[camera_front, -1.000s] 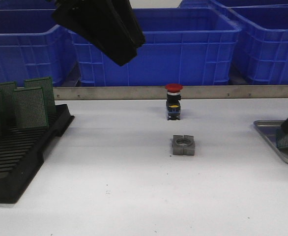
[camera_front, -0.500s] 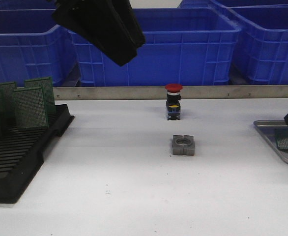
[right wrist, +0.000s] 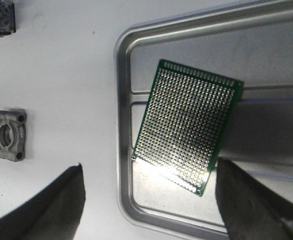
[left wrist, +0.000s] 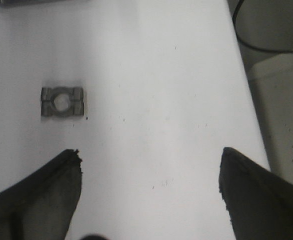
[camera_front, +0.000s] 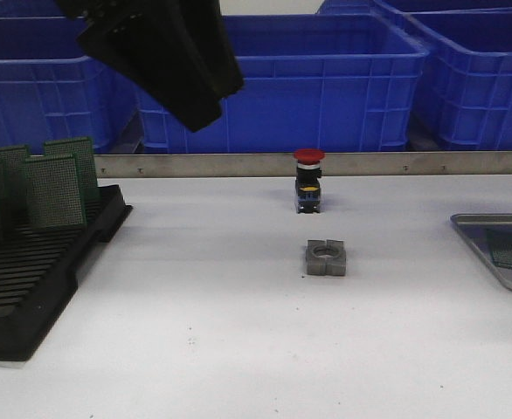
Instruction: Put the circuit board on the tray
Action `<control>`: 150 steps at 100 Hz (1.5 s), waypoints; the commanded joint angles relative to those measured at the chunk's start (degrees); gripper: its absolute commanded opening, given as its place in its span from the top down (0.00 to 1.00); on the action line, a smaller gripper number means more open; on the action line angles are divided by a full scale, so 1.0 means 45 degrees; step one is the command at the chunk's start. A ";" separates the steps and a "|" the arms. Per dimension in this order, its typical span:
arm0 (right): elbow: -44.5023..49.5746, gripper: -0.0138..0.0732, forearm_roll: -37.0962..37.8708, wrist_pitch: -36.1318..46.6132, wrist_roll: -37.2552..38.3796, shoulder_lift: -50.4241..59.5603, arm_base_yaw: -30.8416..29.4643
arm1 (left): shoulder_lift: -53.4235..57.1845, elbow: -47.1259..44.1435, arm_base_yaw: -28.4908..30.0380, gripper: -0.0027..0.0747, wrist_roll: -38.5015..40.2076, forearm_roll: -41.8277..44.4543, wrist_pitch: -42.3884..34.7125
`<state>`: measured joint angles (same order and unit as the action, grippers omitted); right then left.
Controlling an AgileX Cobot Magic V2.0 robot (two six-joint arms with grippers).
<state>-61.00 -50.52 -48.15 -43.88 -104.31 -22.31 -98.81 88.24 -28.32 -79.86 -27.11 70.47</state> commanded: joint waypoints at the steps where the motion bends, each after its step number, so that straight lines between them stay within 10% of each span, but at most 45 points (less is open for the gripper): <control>1: -0.0271 0.20 -0.0334 -0.0232 -0.0014 0.0698 -0.0067 | 0.0609 0.0428 0.0333 0.27 0.0135 0.0980 0.0118; 57: -0.0271 0.20 -0.0347 -0.0305 -0.0014 0.0698 -0.0067 | -0.0022 0.0428 0.4256 0.27 0.0040 0.3156 -0.2256; 150: -0.0271 0.20 -0.0359 -0.0587 -0.0014 0.0698 -0.0067 | -0.2168 0.0428 0.4457 0.32 0.0090 0.4061 -0.2876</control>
<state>-61.00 -50.38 -49.27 -43.66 -104.17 -22.31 -111.62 88.37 -8.38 -79.86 -7.80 57.35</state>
